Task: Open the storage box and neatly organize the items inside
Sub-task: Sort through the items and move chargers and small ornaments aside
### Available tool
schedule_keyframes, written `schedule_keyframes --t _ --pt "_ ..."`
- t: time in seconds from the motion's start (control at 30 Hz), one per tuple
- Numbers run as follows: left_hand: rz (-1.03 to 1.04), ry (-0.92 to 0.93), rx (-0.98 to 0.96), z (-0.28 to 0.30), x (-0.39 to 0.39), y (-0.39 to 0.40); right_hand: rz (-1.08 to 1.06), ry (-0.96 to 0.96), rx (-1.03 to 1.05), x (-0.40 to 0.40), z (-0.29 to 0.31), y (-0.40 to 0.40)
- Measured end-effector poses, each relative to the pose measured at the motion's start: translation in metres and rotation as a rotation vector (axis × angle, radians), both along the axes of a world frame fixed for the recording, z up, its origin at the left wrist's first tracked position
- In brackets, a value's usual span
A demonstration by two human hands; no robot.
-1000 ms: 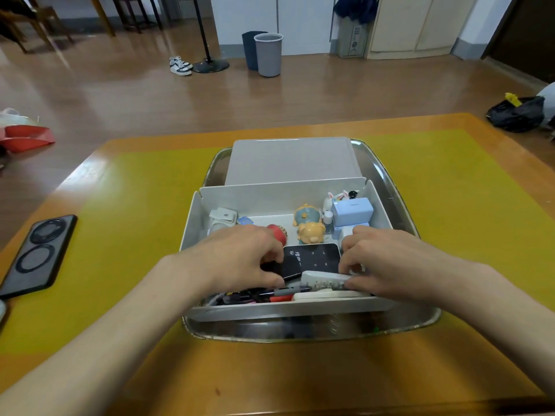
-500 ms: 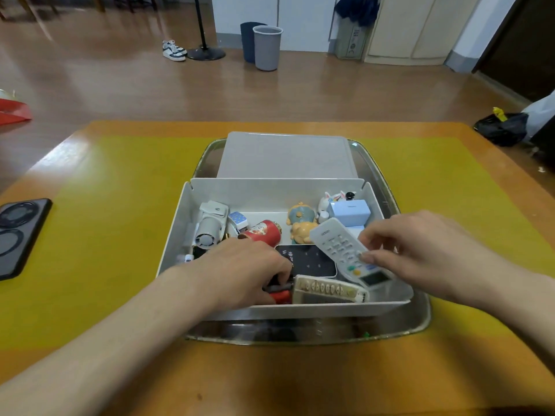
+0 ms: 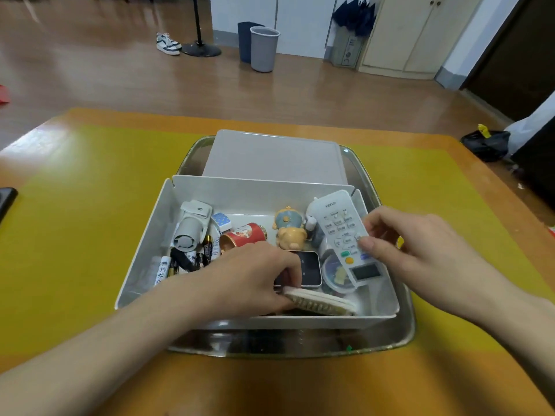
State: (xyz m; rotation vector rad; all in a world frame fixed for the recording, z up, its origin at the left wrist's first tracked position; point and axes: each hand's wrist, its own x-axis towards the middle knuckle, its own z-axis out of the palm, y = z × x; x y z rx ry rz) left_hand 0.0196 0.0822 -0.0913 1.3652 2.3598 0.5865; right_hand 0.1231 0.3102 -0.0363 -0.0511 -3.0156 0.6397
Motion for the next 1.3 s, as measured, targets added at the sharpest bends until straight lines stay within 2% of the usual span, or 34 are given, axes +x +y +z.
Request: schedule_keyframes --t 0.17,0.27,0.57,0.8,0.9,1.03,1.07,1.17,1.23,1.3 --pt "0.162 -0.151 0.173 0.016 -0.012 -0.008 0.021 0.095 -0.088 0.006 0.0 0.004" --pt "0.265 -0.215 0.203 0.027 -0.029 -0.022 0.12 0.063 -0.112 0.007 0.001 0.002" --pt "0.417 -0.127 0.287 0.035 -0.034 -0.034 0.393 -0.165 0.23 0.011 -0.006 -0.01" --pt "0.383 -0.069 0.275 0.02 -0.012 -0.015 0.403 -0.32 0.381 0.008 -0.014 -0.02" --pt "0.366 -0.09 0.26 0.015 -0.005 -0.01 0.347 -0.307 0.339 0.008 -0.012 -0.017" --pt "0.344 -0.146 0.341 0.012 -0.002 -0.006 0.187 0.097 0.171 0.01 -0.001 -0.004" --pt "0.329 -0.164 0.36 0.013 0.0 -0.004 0.161 0.123 0.176 0.009 0.002 -0.003" --pt "0.261 -0.199 0.364 0.011 0.007 0.0 0.202 0.062 0.296 0.006 -0.004 -0.01" --pt "0.199 -0.186 0.318 0.009 0.01 0.002 0.26 -0.035 0.392 0.005 -0.011 -0.013" --pt "0.157 -0.13 0.233 0.007 0.009 0.002 0.247 -0.075 0.393 0.003 -0.01 -0.013"
